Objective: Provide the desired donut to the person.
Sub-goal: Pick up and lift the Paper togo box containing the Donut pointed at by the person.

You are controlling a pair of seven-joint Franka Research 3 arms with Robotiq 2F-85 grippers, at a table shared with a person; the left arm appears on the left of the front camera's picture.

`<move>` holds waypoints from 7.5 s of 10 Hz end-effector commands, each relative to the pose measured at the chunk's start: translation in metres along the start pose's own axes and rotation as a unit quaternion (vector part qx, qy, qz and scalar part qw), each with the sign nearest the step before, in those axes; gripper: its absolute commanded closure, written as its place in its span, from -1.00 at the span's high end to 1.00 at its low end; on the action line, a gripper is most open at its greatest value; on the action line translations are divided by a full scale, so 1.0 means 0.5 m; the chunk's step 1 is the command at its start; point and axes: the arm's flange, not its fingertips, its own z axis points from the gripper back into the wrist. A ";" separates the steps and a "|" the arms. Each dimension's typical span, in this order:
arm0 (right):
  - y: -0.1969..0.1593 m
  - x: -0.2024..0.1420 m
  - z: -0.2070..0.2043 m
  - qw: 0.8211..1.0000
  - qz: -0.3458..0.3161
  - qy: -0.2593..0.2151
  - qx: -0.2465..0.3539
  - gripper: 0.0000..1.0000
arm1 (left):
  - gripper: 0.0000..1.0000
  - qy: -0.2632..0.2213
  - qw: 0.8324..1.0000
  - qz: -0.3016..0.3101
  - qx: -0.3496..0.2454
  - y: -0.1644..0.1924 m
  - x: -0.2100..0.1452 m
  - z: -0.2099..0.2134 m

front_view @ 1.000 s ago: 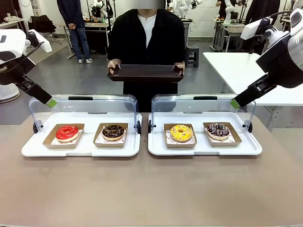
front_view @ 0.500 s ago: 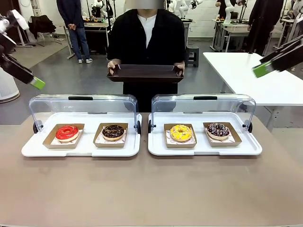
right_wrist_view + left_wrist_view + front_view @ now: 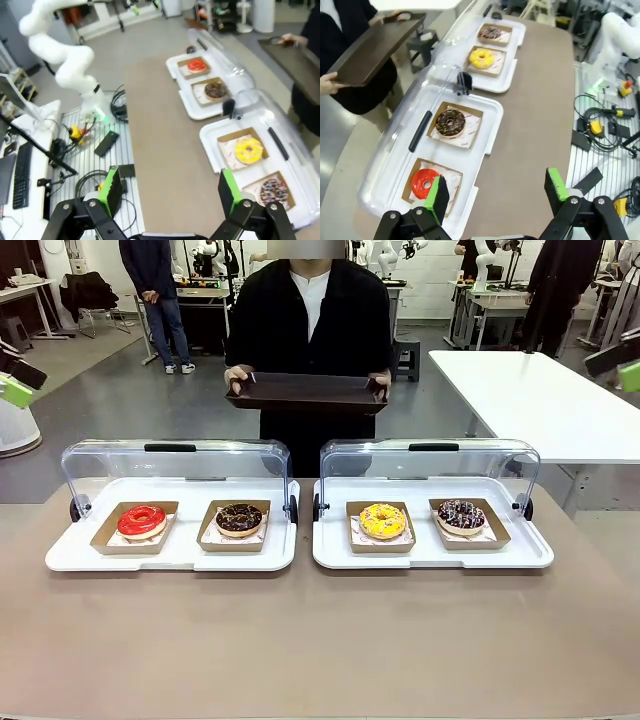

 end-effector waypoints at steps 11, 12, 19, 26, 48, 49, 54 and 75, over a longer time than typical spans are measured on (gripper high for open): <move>-0.074 -0.096 0.053 0.999 -0.001 0.007 -0.041 1.00 | 1.00 0.014 0.999 0.025 0.024 0.077 -0.110 0.004; -0.065 -0.093 0.067 0.999 -0.007 0.004 -0.044 1.00 | 1.00 0.007 0.999 0.038 -0.006 0.095 -0.104 0.012; -0.065 -0.093 0.067 0.999 -0.007 0.004 -0.044 1.00 | 1.00 0.007 0.999 0.038 -0.006 0.095 -0.104 0.012; -0.065 -0.093 0.067 0.999 -0.007 0.004 -0.044 1.00 | 1.00 0.007 0.999 0.038 -0.006 0.095 -0.104 0.012; -0.200 -0.007 -0.308 0.957 -0.040 0.285 0.038 1.00 | 1.00 0.007 0.999 0.038 -0.006 0.095 -0.104 0.012; -0.198 -0.007 -0.358 0.947 -0.022 0.319 0.033 1.00 | 1.00 0.007 0.999 0.038 -0.006 0.095 -0.104 0.012; -0.188 -0.031 -0.531 0.920 0.107 0.374 0.046 1.00 | 1.00 0.007 0.999 0.038 -0.006 0.095 -0.104 0.012; -0.244 -0.015 -0.813 0.861 0.139 0.489 0.018 1.00 | 1.00 0.007 0.999 0.038 -0.006 0.095 -0.104 0.012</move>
